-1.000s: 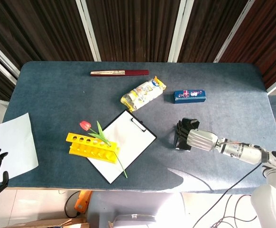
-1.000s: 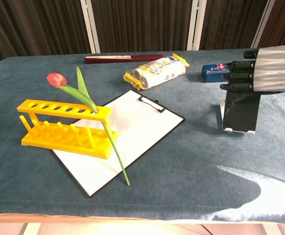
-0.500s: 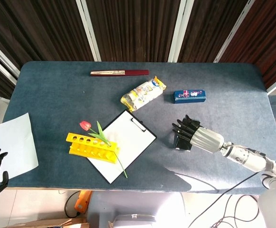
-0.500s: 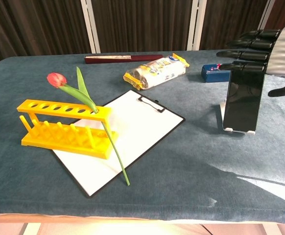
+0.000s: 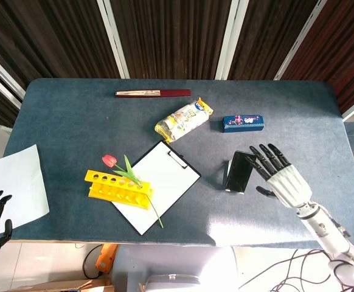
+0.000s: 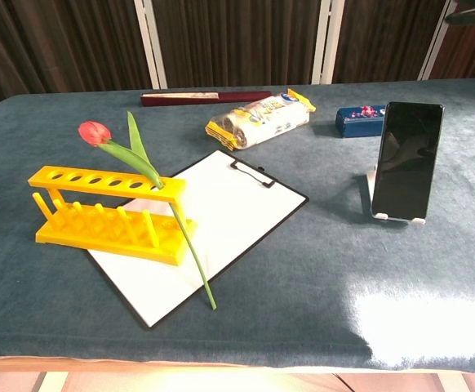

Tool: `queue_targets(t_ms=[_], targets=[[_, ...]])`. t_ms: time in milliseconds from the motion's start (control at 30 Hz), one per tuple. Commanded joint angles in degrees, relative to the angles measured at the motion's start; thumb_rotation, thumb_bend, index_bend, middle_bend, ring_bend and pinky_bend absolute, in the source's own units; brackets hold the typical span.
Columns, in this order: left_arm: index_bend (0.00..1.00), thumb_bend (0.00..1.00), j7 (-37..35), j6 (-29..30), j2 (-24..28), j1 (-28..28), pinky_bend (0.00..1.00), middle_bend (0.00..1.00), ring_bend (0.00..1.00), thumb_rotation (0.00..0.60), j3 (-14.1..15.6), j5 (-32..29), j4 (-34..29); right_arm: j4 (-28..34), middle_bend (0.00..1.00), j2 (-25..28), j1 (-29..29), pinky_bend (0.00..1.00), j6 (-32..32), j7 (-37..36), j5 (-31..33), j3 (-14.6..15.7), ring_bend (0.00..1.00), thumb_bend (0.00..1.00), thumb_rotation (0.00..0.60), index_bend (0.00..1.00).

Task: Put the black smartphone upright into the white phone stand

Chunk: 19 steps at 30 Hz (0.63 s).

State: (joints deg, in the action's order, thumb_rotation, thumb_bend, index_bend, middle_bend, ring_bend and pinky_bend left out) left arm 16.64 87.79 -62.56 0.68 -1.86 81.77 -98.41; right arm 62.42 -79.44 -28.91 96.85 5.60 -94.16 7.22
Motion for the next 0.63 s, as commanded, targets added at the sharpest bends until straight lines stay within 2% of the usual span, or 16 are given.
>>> queue_targets(t_ms=[33, 200, 333, 400, 633], targets=[[0.19, 0.53, -0.1, 0.53, -0.07, -0.2, 0.28, 0.1, 0.1, 0.6, -0.03, 0.27, 0.16, 19.14, 0.08, 9.32, 8.47, 0.23, -3.6, -0.63, 10.13, -1.82, 0.02, 0.18, 0.6, 0.05], [0.19, 0.53, -0.09, 1.8, -0.5, -0.44, 0.28, 0.1, 0.1, 0.6, -0.44, 0.72, 0.57, 24.67, 0.08, 12.28, 10.81, 0.13, -7.93, -1.93, 14.97, -2.55, 0.02, 0.18, 0.6, 0.0], [0.19, 0.53, -0.13, 1.92, -0.86, -0.22, 0.28, 0.1, 0.1, 0.6, -0.54, 1.34, 1.11, 26.92, 0.07, 13.91, 11.02, 0.13, -12.91, -1.31, 18.9, -3.87, 0.01, 0.18, 0.6, 0.0], [0.19, 0.53, -0.19, 1.86, -0.96, -0.06, 0.28, 0.1, 0.1, 0.6, -0.53, 1.73, 1.37, 27.63, 0.06, 14.66, 10.64, 0.13, -15.03, -1.68, 19.36, -4.5, 0.0, 0.18, 0.6, 0.0], [0.19, 0.53, -0.3, 1.99, -1.04, -0.18, 0.28, 0.1, 0.1, 0.6, -0.3, 2.15, 1.62, 27.09, 0.06, 14.04, 11.42, 0.13, -15.84, -1.77, 18.04, -6.05, 0.0, 0.18, 0.6, 0.0]])
